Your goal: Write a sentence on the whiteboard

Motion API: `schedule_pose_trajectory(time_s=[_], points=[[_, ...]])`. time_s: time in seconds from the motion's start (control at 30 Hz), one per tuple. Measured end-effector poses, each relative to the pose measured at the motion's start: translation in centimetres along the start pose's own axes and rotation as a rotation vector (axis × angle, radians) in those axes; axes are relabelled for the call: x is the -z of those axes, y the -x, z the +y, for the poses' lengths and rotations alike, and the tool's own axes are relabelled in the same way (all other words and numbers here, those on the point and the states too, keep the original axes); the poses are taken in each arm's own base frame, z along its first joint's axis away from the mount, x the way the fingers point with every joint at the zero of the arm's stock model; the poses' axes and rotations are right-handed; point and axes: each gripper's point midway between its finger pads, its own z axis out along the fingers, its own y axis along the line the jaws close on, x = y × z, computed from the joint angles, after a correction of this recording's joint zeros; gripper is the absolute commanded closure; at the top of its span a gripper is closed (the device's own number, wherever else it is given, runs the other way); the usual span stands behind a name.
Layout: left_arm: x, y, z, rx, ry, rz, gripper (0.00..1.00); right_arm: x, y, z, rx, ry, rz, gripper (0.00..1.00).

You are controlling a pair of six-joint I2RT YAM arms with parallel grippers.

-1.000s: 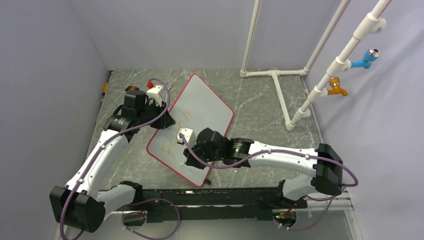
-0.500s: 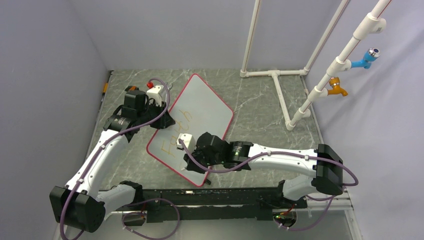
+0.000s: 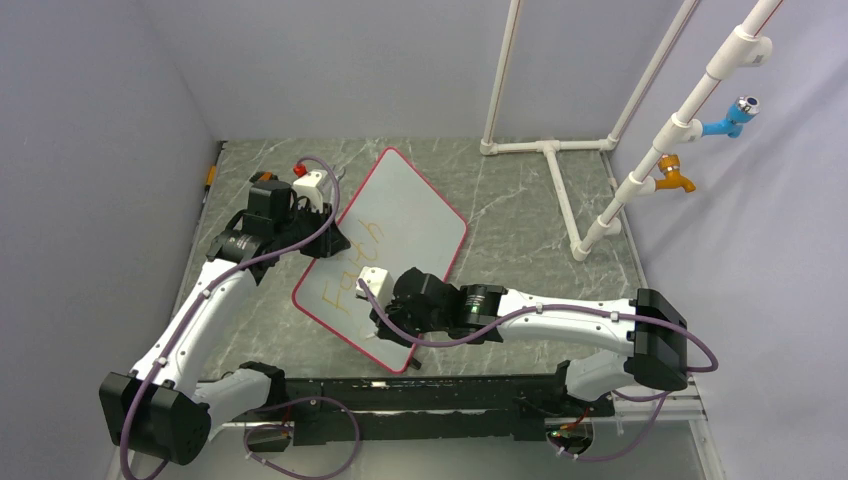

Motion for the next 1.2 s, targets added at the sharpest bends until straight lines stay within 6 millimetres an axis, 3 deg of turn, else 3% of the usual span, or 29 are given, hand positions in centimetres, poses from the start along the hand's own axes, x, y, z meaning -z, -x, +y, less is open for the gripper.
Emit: schedule_pose_trajectory(time_s=[0.3,0.67,1.2], points=[[0.0,0.0,0.0,-0.003,0.0,0.0,1.0,0.2,0.6,-1.3,0.0,-0.078,0.001,1.0],[0.0,0.0,0.1,-0.004,0.001,0.0,1.0,0.0,2.6,-1.5,0.001,-0.094,-0.028,1.0],[0.0,-0.1,0.1,-0.002,0.003,0.002,1.0,-0.1,2.5,-1.5,0.0,-0.094,-0.027,1.0]])
